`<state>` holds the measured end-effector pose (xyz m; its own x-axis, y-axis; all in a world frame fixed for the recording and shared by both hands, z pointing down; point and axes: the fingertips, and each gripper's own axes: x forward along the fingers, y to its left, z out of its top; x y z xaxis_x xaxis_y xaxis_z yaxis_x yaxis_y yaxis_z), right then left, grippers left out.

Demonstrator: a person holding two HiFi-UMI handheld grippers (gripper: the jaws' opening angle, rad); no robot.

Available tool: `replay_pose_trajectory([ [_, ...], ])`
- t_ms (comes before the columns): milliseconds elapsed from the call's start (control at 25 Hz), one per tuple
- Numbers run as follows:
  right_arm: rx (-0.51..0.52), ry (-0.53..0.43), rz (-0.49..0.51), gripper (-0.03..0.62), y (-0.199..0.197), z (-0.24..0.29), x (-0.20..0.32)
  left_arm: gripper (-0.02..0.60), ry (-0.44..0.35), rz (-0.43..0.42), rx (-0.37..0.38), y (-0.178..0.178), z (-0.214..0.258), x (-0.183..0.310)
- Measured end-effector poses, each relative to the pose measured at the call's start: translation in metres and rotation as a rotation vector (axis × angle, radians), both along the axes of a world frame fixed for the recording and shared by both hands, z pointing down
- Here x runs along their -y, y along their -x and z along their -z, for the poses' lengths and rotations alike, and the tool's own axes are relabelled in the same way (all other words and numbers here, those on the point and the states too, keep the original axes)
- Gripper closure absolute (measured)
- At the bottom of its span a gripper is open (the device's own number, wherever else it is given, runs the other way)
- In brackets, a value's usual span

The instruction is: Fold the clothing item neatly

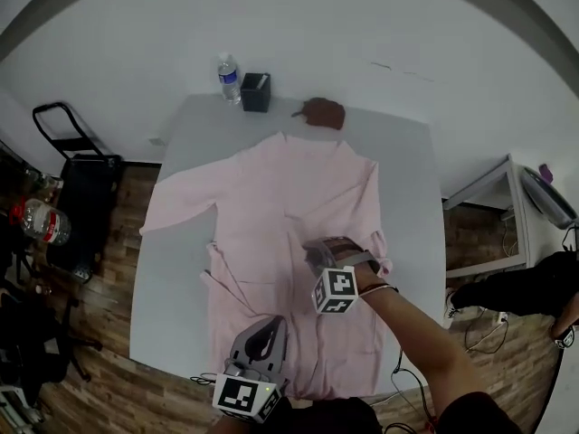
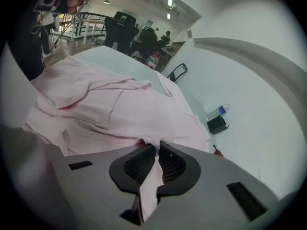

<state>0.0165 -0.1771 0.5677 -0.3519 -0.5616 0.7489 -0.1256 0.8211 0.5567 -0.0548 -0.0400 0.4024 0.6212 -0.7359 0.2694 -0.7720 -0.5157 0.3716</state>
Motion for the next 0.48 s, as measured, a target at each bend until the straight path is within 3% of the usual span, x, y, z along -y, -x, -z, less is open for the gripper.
replay_pose_trajectory([
  [160, 0.011, -0.008, -0.017, 0.563, 0.019, 0.0, -0.01, 0.577, -0.017, 0.052, -0.001, 0.032, -0.001, 0.011],
  [320, 0.137, -0.153, -0.095, 0.563, 0.027, 0.039, -0.005, 0.577, -0.041, 0.069, 0.001, 0.046, 0.004, 0.022],
  [400, 0.189, -0.21, -0.078, 0.563, 0.03, 0.048, -0.01, 0.577, -0.053, 0.066, 0.004, 0.048, 0.006, 0.023],
  [480, 0.162, -0.15, -0.019, 0.563, 0.034, 0.025, -0.024, 0.577, -0.053, 0.059, 0.01, 0.047, 0.004, 0.023],
])
